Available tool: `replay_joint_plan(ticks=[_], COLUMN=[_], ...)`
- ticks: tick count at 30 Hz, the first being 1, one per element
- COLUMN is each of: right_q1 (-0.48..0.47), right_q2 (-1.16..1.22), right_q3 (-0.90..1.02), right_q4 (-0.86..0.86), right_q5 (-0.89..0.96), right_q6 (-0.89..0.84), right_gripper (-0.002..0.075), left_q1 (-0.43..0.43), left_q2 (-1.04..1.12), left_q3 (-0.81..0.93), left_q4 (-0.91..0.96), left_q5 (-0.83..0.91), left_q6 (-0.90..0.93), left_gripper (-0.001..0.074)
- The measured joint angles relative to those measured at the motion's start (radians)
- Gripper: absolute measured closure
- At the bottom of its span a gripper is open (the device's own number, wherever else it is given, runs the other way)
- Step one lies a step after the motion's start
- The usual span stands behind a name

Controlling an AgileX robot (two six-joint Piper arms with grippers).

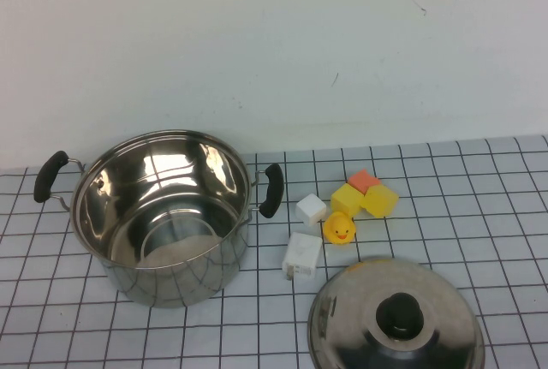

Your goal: Cover the pot

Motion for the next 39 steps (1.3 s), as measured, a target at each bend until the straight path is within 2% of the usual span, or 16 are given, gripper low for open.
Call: replay_joint_plan(ticks=[5,9,15,26,32,35,37,39], right_q1=[0.000,0.000,0.000,0.000,0.000,0.000,0.011,0.058], right_q2=[0.000,0.000,0.000,0.002,0.146,0.241,0.293,0.350], right_q3=[0.010,0.010,0.010,-0.031,-0.132,-0.200,-0.234,-0.250], right_q4=[0.428,0.535,0.535,0.534,0.501,0.392,0.270,0.107], right_q5=[0.013,0.004,-0.008,0.012,0.022,0.024,-0.014,-0.097], right_q6=[0.128,0.137,-0.064,-0.292,-0.374,-0.336,-0.228,-0.037], right_gripper=[0.0728,0.0728,0.0728,0.0728,0.0728,0.0728,0.0724,0.0687], left_q1=[0.000,0.000,0.000,0.000,0.000,0.000,0.000,0.000], left_q2=[0.000,0.000,0.000,0.000,0.000,0.000,0.000,0.000], left_q3=[0.000,0.000,0.000,0.000,0.000,0.000,0.000,0.000], left_q4=[0.000,0.000,0.000,0.000,0.000,0.000,0.000,0.000], left_q5=[0.000,0.000,0.000,0.000,0.000,0.000,0.000,0.000], left_q6=[0.000,0.000,0.000,0.000,0.000,0.000,0.000,0.000], left_gripper=[0.0738,0.0738,0.0738,0.0738,0.0738,0.0738,0.0738,0.0738])
